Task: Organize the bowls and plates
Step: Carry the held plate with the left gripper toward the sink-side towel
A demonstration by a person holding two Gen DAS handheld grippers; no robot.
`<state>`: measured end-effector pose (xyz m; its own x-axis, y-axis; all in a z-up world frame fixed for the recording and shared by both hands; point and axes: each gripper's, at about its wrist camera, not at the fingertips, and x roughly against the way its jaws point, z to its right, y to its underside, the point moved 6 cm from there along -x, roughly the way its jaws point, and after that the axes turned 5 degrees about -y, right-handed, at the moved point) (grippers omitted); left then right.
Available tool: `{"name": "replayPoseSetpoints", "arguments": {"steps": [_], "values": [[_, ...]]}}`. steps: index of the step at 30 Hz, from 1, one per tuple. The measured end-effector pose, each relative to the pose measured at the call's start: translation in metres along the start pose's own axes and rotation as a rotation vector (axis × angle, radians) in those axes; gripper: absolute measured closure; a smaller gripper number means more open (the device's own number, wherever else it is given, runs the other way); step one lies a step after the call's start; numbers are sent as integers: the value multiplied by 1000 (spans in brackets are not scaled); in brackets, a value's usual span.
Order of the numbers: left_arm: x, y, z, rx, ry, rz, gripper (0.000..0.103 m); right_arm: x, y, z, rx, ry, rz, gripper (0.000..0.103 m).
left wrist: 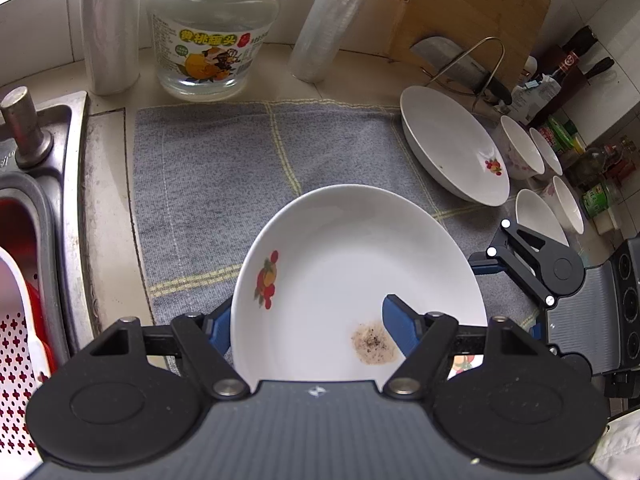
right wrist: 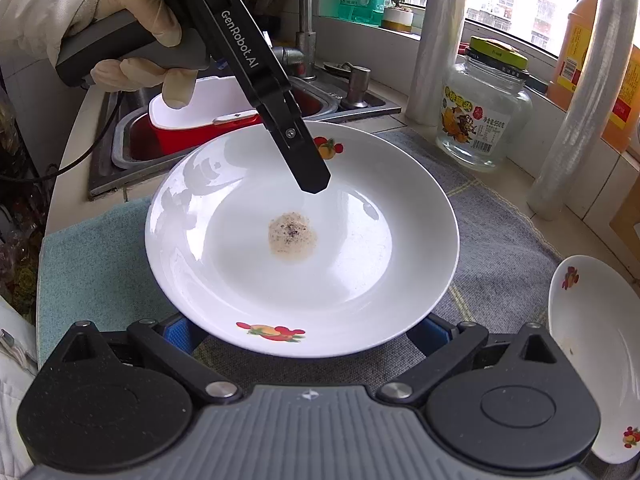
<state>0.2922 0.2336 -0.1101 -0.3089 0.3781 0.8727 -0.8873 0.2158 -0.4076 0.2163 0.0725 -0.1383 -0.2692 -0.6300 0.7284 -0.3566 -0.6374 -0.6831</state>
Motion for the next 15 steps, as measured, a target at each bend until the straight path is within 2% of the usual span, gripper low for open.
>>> {"name": "replayPoseSetpoints", "arguments": {"steps": [15], "values": [[-11, 0, -17, 18, -17, 3, 30, -21, -3, 4, -20, -2, -14, 0]]}}
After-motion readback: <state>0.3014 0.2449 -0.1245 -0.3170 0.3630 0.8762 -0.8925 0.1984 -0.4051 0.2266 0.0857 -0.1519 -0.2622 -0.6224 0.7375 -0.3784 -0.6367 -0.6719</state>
